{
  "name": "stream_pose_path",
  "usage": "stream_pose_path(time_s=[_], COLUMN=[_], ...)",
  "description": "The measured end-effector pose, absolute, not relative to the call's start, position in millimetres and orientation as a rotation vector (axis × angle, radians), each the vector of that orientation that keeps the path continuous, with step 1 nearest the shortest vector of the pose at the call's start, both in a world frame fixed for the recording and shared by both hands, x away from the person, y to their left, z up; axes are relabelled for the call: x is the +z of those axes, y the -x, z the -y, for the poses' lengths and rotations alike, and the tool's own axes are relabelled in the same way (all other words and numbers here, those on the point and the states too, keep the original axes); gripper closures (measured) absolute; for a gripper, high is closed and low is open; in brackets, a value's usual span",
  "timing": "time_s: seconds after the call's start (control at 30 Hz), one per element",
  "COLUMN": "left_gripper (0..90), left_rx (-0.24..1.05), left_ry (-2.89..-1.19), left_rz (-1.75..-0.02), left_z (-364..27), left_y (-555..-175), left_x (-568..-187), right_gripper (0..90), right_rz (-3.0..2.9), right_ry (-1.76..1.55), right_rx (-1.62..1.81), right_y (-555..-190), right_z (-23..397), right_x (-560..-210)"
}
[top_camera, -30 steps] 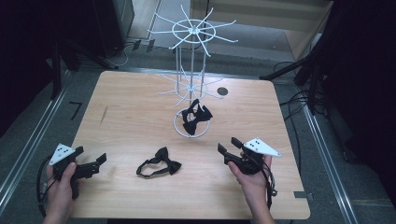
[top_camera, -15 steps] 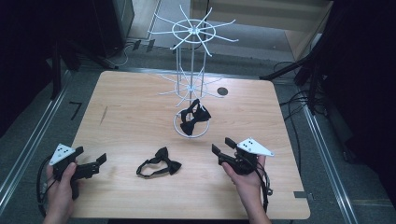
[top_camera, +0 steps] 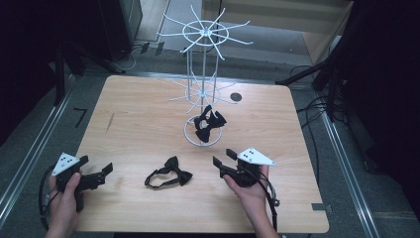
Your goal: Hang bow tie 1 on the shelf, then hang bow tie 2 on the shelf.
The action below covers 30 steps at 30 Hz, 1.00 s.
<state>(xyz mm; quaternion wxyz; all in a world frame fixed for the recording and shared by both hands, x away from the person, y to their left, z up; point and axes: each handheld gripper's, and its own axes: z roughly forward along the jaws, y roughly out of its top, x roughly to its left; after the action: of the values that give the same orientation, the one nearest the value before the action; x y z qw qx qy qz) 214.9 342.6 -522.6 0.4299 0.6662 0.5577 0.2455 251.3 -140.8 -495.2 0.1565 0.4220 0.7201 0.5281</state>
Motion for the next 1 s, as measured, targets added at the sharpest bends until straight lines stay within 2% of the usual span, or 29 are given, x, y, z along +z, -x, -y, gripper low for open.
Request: stream_pose_path(time_s=[1.0], left_gripper=[1.5], left_rx=[0.613], left_ry=[-1.658], left_rz=[-1.399], left_z=[-343.9], left_y=[-214.6], left_x=[-522.6], right_gripper=[43.1], right_rz=[-2.228], right_ry=[-1.099], right_rx=[1.498], right_y=[-245.7], right_z=[85.7], right_x=[-509.7])
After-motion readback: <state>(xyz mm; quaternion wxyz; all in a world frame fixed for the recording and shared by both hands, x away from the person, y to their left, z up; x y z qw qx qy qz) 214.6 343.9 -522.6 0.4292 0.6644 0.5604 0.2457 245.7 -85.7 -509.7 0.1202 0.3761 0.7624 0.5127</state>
